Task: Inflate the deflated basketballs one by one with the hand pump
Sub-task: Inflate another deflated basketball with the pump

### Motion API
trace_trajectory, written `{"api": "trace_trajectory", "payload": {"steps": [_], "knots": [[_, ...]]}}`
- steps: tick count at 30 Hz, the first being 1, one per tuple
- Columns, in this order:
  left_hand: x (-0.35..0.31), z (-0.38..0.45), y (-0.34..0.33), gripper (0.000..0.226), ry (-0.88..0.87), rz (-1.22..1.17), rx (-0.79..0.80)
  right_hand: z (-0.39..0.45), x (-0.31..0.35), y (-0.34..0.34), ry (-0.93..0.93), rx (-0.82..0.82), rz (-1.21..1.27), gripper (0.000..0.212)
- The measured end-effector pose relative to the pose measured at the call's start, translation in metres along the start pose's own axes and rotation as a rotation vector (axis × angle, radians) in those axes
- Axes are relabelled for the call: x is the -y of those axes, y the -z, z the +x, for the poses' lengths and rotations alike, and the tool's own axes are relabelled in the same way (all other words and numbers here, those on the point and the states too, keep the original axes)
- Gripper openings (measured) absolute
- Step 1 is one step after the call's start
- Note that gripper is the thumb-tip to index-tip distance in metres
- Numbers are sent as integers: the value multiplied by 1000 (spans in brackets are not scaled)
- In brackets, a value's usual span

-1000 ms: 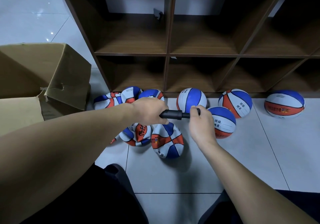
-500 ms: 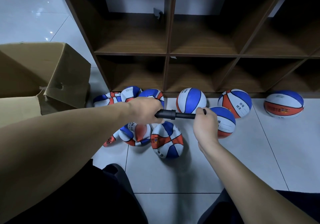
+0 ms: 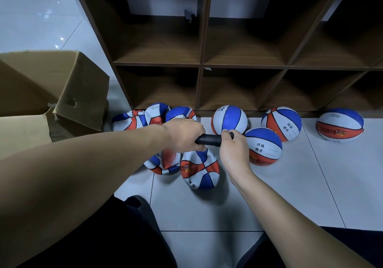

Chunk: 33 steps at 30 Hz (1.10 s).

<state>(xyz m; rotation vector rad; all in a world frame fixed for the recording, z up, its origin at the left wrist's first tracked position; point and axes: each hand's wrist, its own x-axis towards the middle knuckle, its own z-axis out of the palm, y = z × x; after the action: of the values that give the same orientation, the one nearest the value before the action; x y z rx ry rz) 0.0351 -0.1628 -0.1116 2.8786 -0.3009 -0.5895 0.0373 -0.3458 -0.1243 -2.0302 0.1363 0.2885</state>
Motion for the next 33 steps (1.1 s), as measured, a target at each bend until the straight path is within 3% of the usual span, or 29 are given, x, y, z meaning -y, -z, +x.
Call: {"api": "trace_trajectory", "payload": {"steps": [6, 13, 19, 33], "knots": [[5, -1, 3, 27, -15, -4, -4, 4, 1, 2, -27, 26, 49, 36], [36, -8, 16, 25, 67, -148, 24, 25, 7, 39, -19, -154, 83, 33], [46, -8, 15, 26, 83, -221, 13, 38, 7, 55, 1, -187, 91, 28], [17, -8, 8, 30, 53, -91, -25, 13, 7, 22, 12, -142, 72, 34]]}}
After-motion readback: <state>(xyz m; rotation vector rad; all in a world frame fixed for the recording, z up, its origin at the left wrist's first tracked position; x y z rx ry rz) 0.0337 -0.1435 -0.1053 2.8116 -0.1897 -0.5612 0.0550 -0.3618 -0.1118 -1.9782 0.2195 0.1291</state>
